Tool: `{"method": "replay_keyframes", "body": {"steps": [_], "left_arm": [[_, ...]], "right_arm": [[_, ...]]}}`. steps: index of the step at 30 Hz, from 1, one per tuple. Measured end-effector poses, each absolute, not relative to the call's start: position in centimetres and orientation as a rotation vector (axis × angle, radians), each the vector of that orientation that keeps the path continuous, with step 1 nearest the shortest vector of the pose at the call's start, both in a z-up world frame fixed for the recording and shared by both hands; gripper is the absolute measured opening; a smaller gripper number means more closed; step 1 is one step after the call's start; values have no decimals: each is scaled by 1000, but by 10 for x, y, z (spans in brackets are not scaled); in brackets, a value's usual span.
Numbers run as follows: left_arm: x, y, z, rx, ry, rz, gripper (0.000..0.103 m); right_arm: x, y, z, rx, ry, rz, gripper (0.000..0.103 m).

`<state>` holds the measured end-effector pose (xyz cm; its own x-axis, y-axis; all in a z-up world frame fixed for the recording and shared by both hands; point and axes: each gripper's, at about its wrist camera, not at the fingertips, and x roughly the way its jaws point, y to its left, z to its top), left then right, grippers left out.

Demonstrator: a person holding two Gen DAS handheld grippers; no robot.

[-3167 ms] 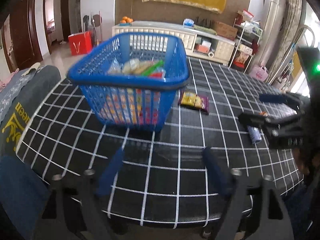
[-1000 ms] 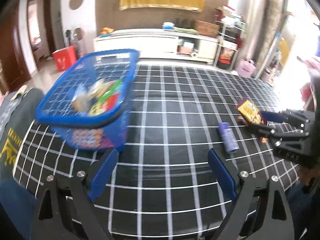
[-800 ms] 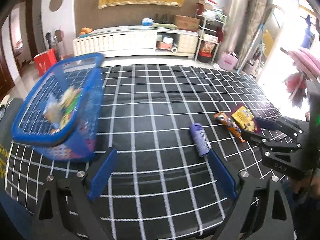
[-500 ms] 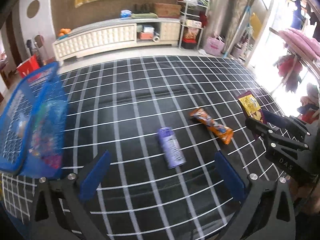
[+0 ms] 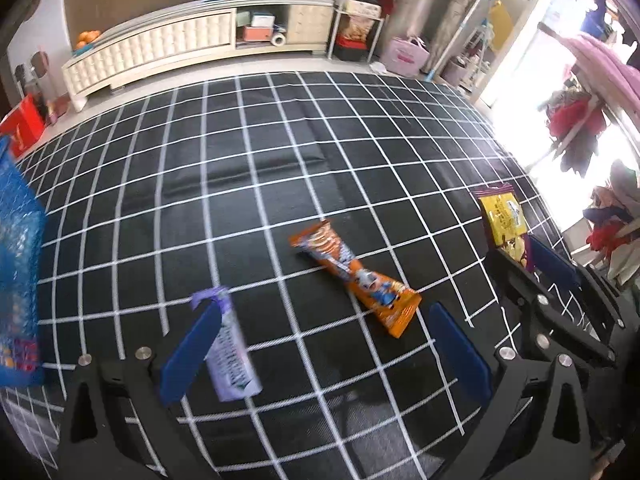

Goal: Organize snacks
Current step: 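Grasp the orange stick snack with the left gripper while the right gripper holds the chip bag, then carry the orange stick snack over the basket and release it with the left gripper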

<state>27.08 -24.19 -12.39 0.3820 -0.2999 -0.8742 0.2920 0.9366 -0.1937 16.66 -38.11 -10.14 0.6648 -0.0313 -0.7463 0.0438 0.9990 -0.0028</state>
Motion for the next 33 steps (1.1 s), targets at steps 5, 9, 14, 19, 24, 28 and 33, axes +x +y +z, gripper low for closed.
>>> {"method": "replay_keyframes", "body": {"steps": [5, 9, 14, 19, 24, 28, 33], "left_arm": [[289, -261, -143, -14, 1179, -407, 87], [308, -271, -150, -23, 1188, -393, 87], [332, -275, -172, -53, 1276, -361, 87], [328, -276, -180, -25, 1258, -359, 74], [315, -269, -176, 1, 1262, -387, 15], [304, -247, -175, -42, 1284, -443, 12], [284, -221, -150, -42, 1222, -464, 12]], "right_arm": [[167, -388, -103, 16, 843, -85, 51], [166, -380, -105, -24, 843, -90, 51], [167, -378, -108, -35, 858, -89, 51], [173, -383, -112, 2, 888, -81, 51], [177, -387, -115, 39, 919, -69, 51], [180, -387, -119, 58, 939, -66, 51], [180, -372, -118, 54, 945, -31, 51]]}}
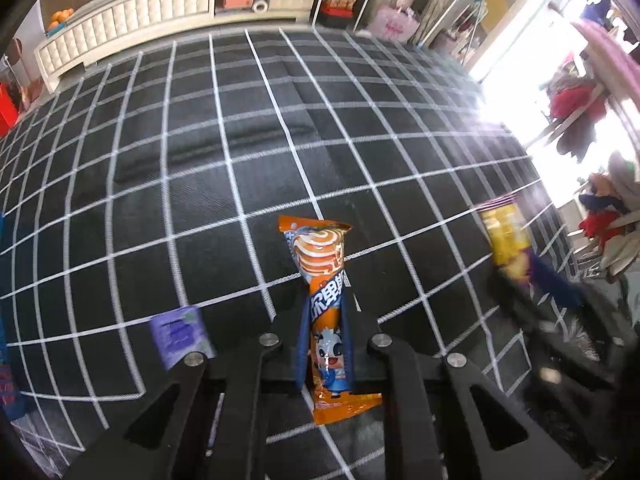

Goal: Organize snacks
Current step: 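Carry the orange stick snack over the basket and release it with the left gripper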

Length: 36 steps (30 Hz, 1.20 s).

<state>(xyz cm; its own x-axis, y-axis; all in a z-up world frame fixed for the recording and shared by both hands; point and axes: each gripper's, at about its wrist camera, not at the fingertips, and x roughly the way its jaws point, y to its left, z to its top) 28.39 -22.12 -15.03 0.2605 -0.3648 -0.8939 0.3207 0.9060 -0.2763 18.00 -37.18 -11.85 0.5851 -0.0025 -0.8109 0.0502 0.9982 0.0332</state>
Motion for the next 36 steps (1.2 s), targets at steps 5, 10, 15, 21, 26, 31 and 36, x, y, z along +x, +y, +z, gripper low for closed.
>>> {"method": "replay_keyframes", "body": {"steps": [5, 10, 15, 21, 26, 31, 36], "left_arm": [[266, -190, -109, -44, 1145, -474, 12], [249, -158, -62, -7, 1048, -475, 12], [234, -112, -13, -27, 960, -459, 12], [215, -54, 35, 9, 872, -405, 12], [203, -7, 56, 42, 819, -342, 12], [195, 33, 63, 16, 812, -292, 12], [194, 68, 62, 15, 824, -225, 12]], "right_arm": [[173, -351, -101, 31, 936, -8, 51], [166, -322, -61, 8, 892, 23, 51], [161, -289, -21, -15, 834, 68, 51], [162, -240, 16, -32, 770, 146, 51], [168, -195, 35, -58, 742, 228, 51], [174, -147, 45, -91, 730, 311, 51], [179, -105, 45, -134, 724, 379, 51]]}}
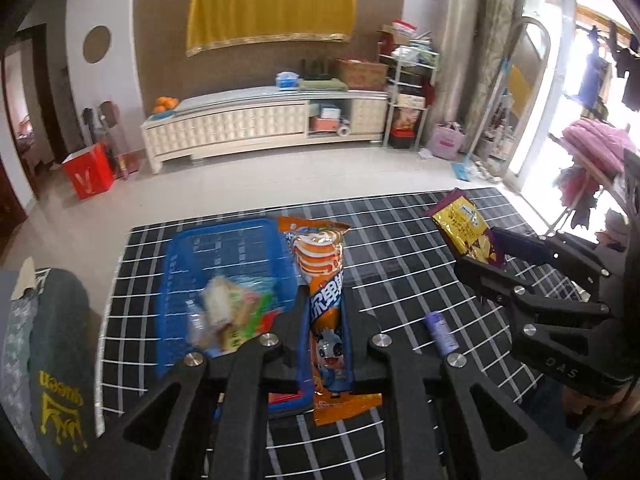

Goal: Organize snacks
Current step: 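Carry the orange stick snack over the basket and release it with the left gripper, then lower the purple chip bag into the basket and open the right gripper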

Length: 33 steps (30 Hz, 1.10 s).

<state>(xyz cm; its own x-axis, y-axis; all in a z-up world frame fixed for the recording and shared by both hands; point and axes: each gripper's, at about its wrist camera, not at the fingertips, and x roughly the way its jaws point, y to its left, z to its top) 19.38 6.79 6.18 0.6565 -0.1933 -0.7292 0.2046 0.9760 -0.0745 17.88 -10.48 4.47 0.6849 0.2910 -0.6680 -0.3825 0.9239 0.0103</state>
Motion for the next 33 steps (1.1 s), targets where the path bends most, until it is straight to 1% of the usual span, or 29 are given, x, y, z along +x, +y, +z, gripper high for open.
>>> {"method": "replay_keyframes", "body": {"steps": [8, 13, 21, 25, 28, 30, 31, 33], "left_arm": [[195, 121, 49, -23, 850, -171, 12], [205, 145, 29, -55, 857, -150, 12], [223, 159, -21, -92, 918, -163, 12], [226, 155, -35, -83, 933, -161, 12], [226, 152, -38, -71, 952, -160, 20], [224, 151, -39, -66, 957, -150, 38], [222, 151, -38, -63, 955, -141, 41], [218, 152, -37, -64, 951, -141, 42]], "right_arm": [[195, -53, 24, -153, 778, 462, 51], [201, -38, 8, -153, 805, 486, 51], [203, -23, -7, -199, 834, 483, 51], [203, -21, -12, -204, 847, 480, 51], [203, -21, -12, -204, 854, 480, 51], [203, -21, -12, -201, 856, 482, 51], [202, -20, -11, -199, 856, 484, 51], [202, -17, -9, -197, 854, 490, 51]]}}
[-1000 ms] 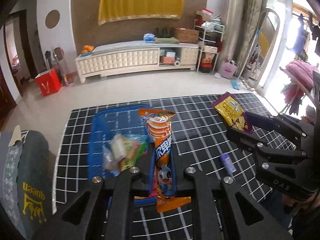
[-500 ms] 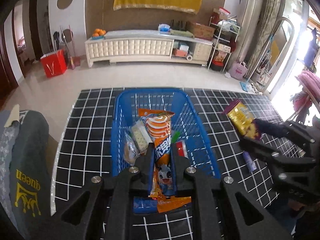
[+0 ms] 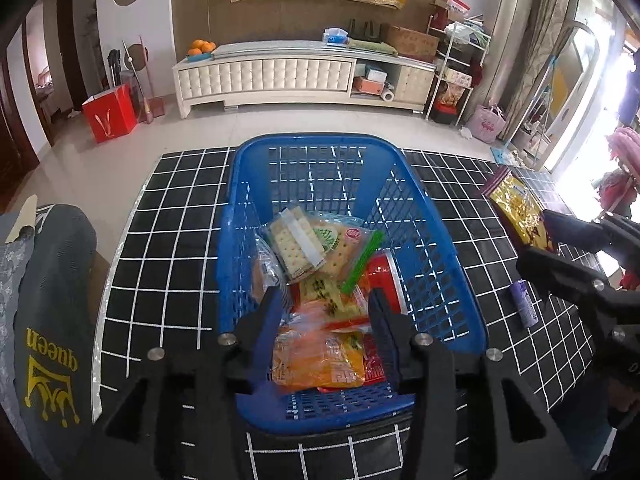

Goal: Organize snacks
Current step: 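Lower the purple chip bag into the basket and open the right gripper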

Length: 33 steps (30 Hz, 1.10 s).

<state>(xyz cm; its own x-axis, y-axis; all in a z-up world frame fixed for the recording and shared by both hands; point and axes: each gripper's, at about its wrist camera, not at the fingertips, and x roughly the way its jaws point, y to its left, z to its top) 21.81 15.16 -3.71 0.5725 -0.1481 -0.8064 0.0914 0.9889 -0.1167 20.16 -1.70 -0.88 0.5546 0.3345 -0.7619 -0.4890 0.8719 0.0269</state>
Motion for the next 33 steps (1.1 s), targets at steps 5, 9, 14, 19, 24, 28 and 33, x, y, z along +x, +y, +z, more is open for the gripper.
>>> {"method": "replay_keyframes", "body": {"steps": [5, 9, 14, 19, 24, 28, 33], "left_arm": [[206, 159, -29, -81, 945, -129, 42], [193, 168, -16, -95, 917, -110, 42], [176, 183, -3, -116, 887, -84, 42], [164, 199, -1, -113, 881, -48, 42], [162, 215, -7, -142, 881, -25, 42], [167, 228, -20, -178, 899, -14, 42], [170, 238, -38, -222, 928, -15, 42]], "right_arm": [[196, -13, -1, -196, 839, 508, 51], [192, -8, 5, -186, 830, 527, 51], [193, 6, 3, -176, 840, 557, 51], [205, 21, -5, -153, 874, 574, 51], [214, 38, -19, -164, 926, 586, 51], [218, 52, -34, -198, 967, 589, 51], [228, 65, -57, -191, 1041, 586, 51]]}}
